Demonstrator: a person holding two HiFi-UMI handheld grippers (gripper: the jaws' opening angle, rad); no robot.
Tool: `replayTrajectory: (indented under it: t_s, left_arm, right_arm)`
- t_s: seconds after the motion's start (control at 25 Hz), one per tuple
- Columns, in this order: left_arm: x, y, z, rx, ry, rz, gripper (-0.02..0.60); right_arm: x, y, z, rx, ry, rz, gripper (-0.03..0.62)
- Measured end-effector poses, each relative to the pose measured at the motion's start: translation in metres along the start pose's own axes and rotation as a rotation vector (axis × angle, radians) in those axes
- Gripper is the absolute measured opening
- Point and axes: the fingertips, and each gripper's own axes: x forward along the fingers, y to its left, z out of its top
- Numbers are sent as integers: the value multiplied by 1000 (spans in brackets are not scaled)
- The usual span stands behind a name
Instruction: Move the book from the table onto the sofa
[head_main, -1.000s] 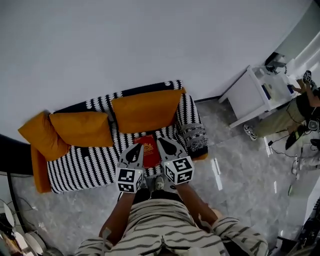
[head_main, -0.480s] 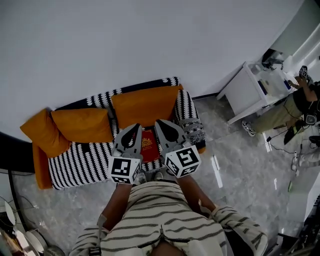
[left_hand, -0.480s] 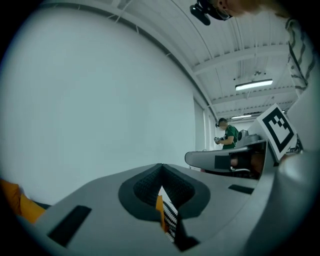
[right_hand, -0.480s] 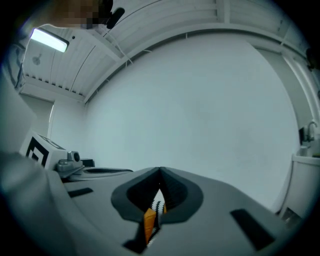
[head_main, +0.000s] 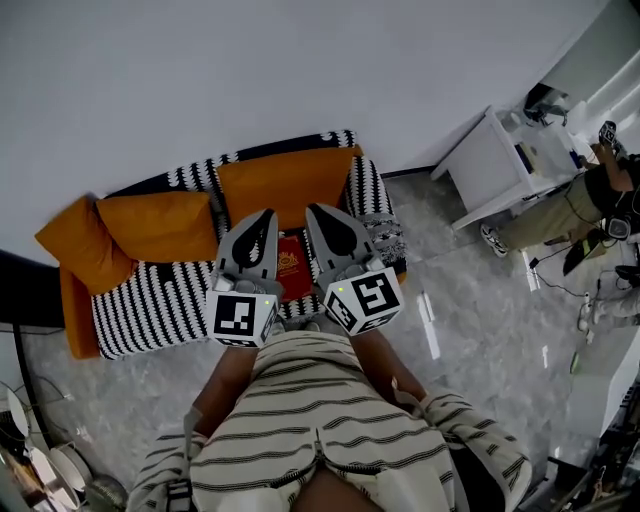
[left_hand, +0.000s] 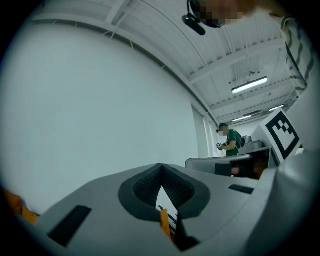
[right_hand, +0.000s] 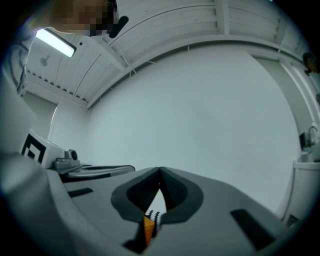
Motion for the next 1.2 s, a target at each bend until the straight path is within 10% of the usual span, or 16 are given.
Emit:
replayTrajectory:
  t_s: [1.2]
  left_arm:
    - [-3, 17, 4, -17, -38, 64, 6]
  right_arm:
    - [16, 12, -4, -41, -12, 56, 14]
